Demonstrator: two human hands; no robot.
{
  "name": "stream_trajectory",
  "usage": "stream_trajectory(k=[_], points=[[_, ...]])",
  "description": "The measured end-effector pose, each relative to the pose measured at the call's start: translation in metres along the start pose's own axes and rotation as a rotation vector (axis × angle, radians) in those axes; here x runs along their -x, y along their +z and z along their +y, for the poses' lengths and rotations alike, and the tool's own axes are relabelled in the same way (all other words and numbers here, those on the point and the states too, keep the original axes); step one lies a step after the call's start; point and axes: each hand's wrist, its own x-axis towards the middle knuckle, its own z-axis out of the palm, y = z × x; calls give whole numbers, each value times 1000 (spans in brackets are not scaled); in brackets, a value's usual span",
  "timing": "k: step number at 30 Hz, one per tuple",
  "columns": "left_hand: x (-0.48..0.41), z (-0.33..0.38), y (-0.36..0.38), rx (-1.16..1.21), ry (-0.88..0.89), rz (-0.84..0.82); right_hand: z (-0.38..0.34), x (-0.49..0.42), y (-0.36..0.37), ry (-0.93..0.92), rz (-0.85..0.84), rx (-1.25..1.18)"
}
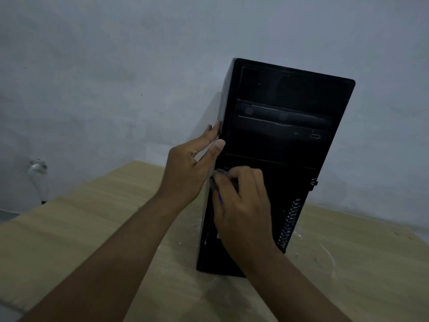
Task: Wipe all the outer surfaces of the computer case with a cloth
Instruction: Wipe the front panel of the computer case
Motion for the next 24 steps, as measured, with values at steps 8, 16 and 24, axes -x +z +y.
stream_trajectory(k=[8,16,24], points=[[2,-1,2,-14,4,8,5,5,-2,-63,-79,64],[7,-5,5,-31,26,19,18,32,11,-210,-75,47],[20,-12,12,-106,64,95,40,20,2,30,115,-97]])
